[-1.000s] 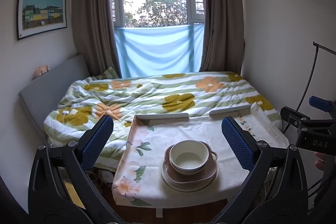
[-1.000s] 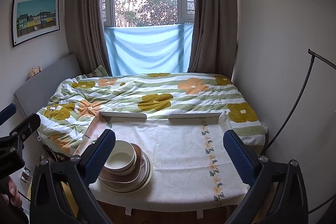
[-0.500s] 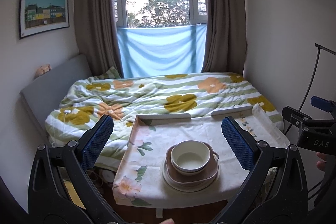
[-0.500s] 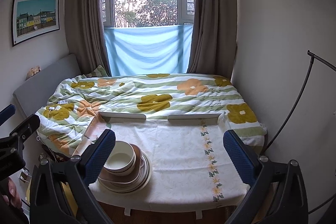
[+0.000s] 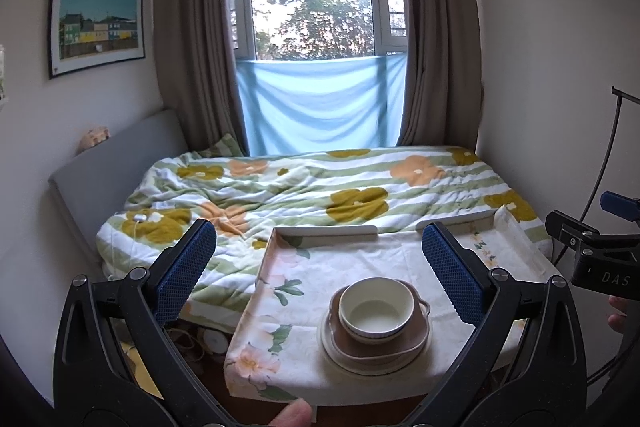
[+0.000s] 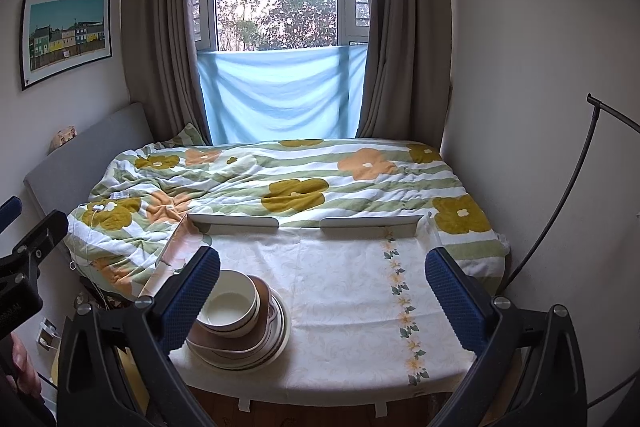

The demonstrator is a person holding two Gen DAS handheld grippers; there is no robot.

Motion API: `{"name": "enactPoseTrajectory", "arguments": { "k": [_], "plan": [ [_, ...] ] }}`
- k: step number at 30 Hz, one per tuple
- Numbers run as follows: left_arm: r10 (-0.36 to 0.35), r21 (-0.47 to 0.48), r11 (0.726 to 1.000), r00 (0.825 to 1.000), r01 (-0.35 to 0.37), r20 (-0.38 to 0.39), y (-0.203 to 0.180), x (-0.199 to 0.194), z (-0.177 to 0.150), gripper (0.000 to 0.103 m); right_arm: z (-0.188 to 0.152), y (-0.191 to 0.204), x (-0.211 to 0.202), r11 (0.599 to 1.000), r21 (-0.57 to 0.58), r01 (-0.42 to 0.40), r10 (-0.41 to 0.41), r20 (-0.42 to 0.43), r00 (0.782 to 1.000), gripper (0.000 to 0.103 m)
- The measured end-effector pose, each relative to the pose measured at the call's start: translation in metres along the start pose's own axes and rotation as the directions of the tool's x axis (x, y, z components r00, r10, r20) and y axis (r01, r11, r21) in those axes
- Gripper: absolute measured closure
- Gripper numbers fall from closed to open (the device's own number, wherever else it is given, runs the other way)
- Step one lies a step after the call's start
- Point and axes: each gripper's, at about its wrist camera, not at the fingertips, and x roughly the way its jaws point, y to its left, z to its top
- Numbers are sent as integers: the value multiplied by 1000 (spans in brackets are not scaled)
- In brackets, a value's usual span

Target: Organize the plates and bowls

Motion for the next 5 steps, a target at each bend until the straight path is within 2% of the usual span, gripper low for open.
{"name": "enactPoseTrajectory", "arguments": {
  "k": [5],
  "plan": [
    [-17,1,1000,1000,17,16,-1,5,-1,0,-1,-1,2,1000,0,8,-8,-2,1000,1]
  ]
}}
